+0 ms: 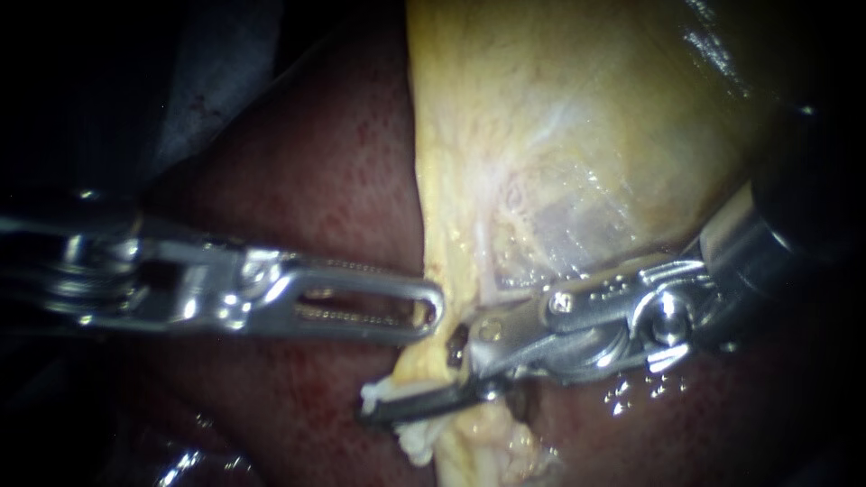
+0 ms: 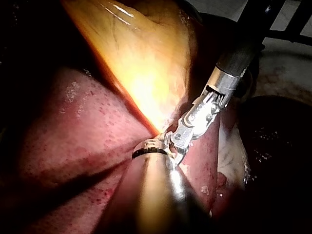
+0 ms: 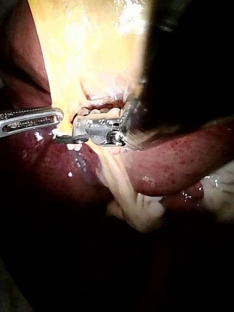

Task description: Going back third clip left tube

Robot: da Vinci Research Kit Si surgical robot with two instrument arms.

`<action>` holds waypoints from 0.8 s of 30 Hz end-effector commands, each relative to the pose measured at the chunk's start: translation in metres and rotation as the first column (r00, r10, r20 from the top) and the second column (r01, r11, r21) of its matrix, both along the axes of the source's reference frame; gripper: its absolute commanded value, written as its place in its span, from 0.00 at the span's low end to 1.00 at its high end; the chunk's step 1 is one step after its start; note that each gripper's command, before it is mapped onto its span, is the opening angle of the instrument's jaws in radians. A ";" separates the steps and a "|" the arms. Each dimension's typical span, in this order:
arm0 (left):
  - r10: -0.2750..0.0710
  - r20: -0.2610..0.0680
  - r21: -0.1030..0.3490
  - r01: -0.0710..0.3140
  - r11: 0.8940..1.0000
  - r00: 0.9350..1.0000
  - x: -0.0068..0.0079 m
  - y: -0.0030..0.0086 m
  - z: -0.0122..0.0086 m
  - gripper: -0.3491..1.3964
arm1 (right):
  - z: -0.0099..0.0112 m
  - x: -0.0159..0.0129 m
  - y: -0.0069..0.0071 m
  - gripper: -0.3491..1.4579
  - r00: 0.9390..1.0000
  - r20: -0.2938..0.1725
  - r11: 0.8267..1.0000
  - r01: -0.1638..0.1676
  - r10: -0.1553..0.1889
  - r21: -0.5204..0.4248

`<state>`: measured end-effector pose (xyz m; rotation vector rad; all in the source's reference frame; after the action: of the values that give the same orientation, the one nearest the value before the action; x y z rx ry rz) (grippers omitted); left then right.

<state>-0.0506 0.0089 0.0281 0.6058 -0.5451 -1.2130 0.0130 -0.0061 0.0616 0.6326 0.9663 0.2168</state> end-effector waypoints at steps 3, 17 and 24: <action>0.000 0.000 0.000 0.000 1.000 1.000 0.0000 0.0000 0.0000 0.00 | -0.0002 0.0000 -0.0002 0.51 0.999 -0.018 0.999 0.028 -0.028 -0.035; 0.000 0.000 0.000 0.000 1.000 1.000 0.0000 0.0000 0.0000 0.00 | -0.0012 0.0002 -0.0016 0.50 0.998 -0.034 0.998 0.055 -0.054 0.015; 0.000 0.000 0.000 0.000 1.000 1.000 0.0000 0.0000 0.0000 0.00 | -0.0009 -0.0005 -0.0008 0.47 0.999 -0.014 0.997 0.033 -0.032 0.068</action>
<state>-0.0506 0.0089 0.0281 0.6059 -0.5453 -1.2133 0.0123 -0.0068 0.0608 0.7136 0.9619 0.2240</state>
